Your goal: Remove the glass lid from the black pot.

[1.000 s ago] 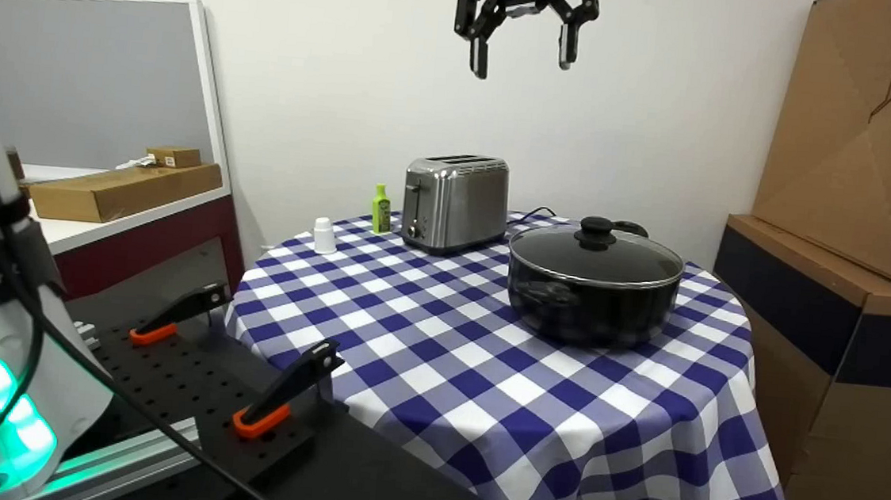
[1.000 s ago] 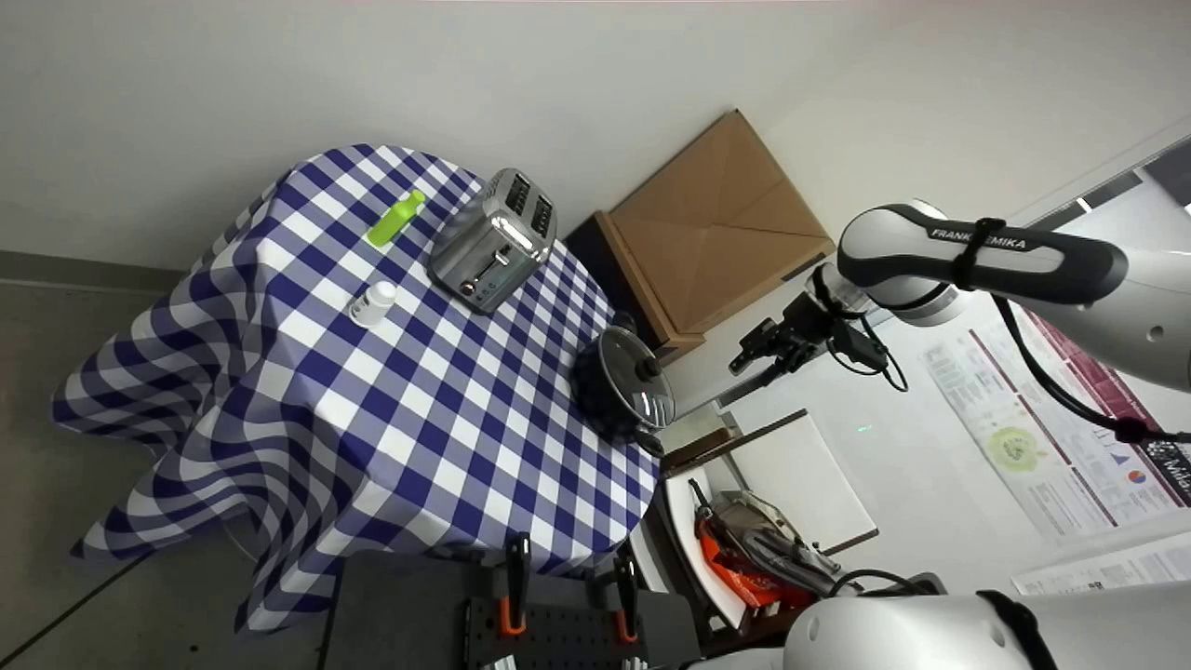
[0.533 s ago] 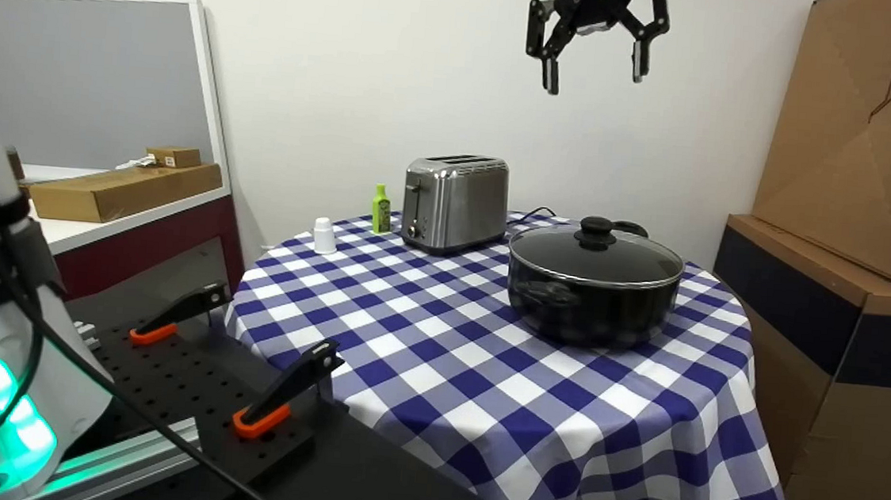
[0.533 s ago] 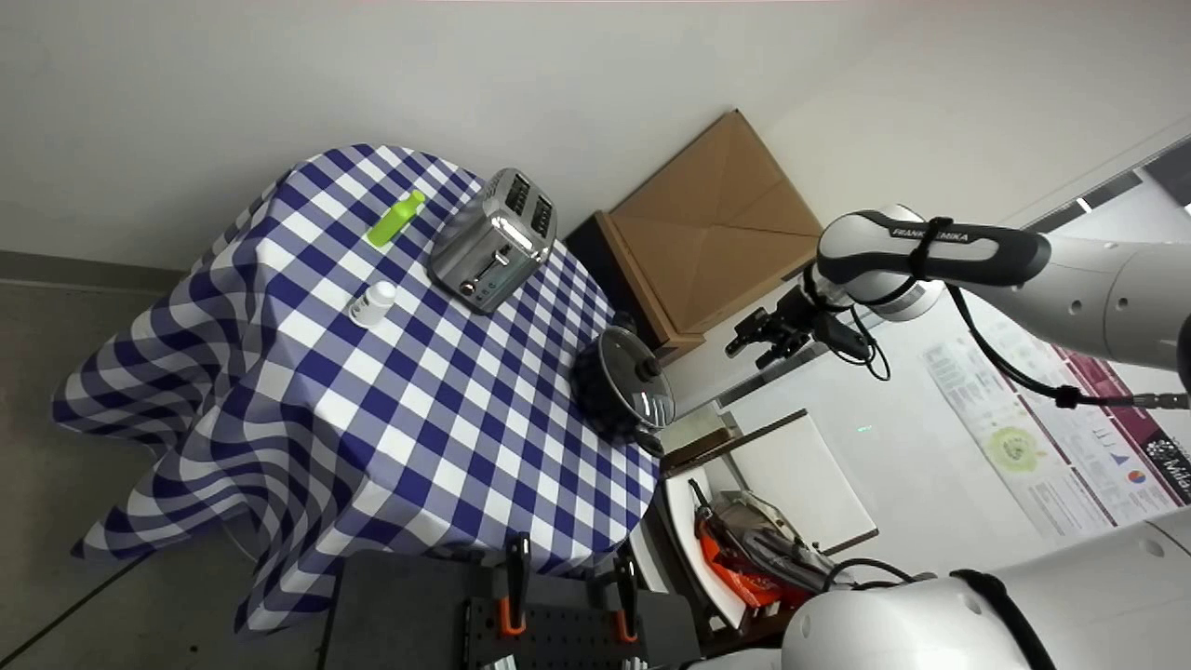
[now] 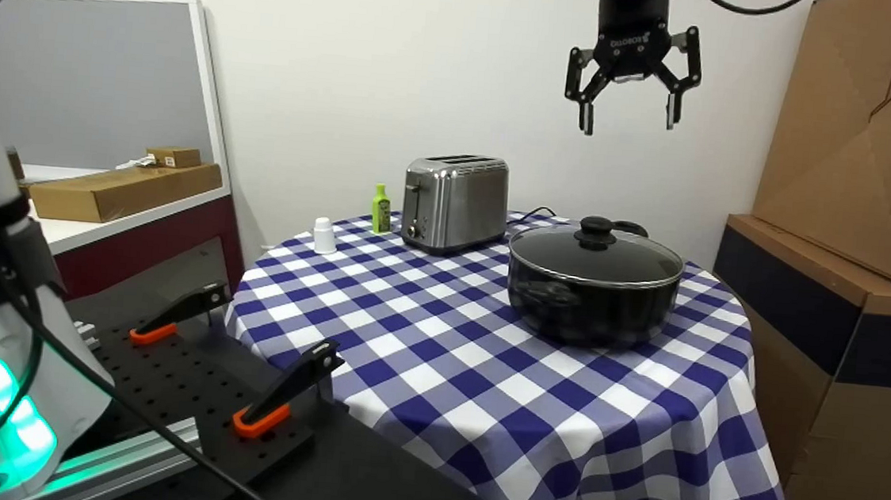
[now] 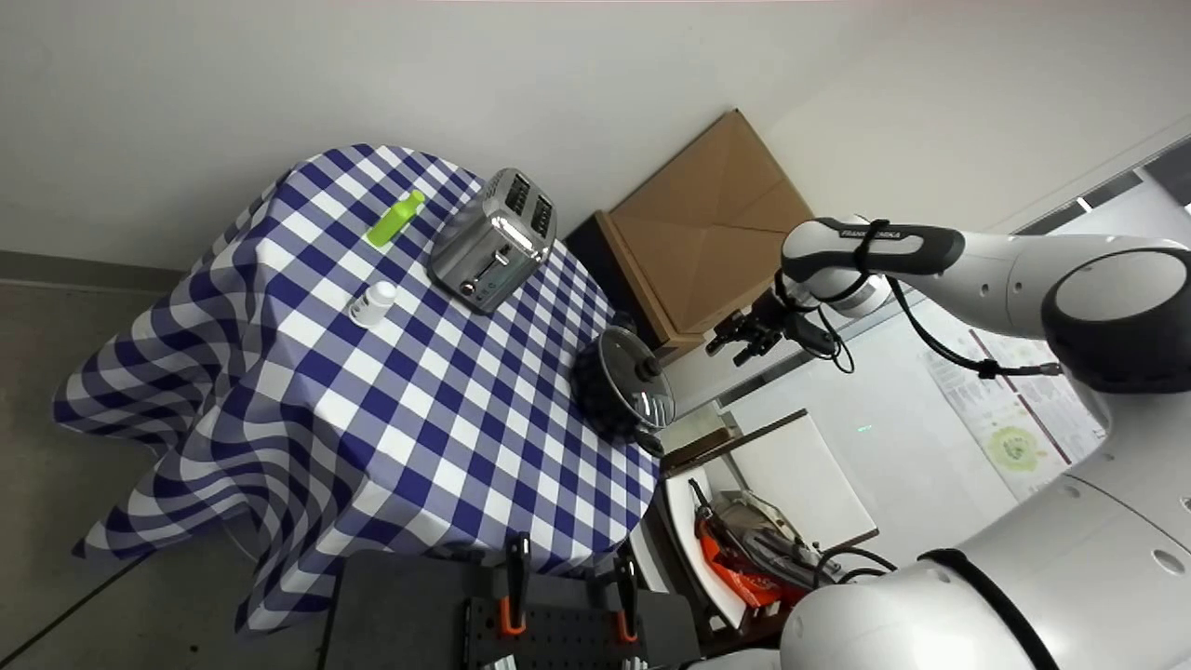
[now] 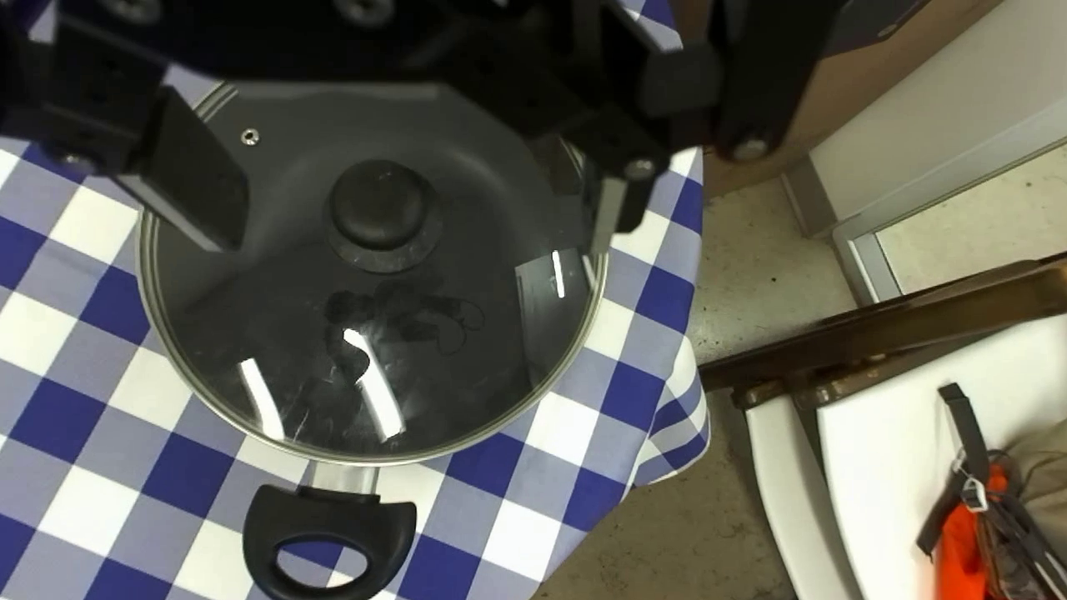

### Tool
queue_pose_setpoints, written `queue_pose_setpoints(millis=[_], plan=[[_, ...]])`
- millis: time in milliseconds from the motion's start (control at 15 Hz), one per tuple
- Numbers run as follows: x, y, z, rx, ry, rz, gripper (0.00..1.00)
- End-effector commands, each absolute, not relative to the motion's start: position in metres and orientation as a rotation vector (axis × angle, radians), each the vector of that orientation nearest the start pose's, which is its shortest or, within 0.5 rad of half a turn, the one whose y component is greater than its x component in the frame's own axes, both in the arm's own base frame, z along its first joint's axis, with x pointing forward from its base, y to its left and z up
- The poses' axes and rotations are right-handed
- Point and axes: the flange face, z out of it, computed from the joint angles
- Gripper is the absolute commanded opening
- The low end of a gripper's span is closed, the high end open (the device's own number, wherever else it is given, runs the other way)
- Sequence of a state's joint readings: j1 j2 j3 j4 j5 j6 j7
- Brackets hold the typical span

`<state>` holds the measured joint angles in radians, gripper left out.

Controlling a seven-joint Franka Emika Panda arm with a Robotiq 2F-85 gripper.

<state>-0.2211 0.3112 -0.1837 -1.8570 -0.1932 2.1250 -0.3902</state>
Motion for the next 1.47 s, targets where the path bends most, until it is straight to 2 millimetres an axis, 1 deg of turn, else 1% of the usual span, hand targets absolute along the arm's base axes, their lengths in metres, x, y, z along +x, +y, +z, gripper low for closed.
queue_pose_setpoints(millis=[0, 333, 667, 867, 1133, 1400], plan=[[0.601, -0.26, 0.341, -3.254, -0.283, 0.209, 1.0], [0.624, -0.255, 0.315, -3.171, -0.421, 0.264, 1.0], [0.641, -0.246, 0.285, -3.158, -0.467, 0.337, 1.0], [0.645, -0.242, 0.263, -3.155, -0.477, 0.373, 1.0], [0.649, -0.238, 0.238, -3.15, -0.5, 0.417, 1.0], [0.65, -0.236, 0.226, -3.145, -0.515, 0.444, 1.0]])
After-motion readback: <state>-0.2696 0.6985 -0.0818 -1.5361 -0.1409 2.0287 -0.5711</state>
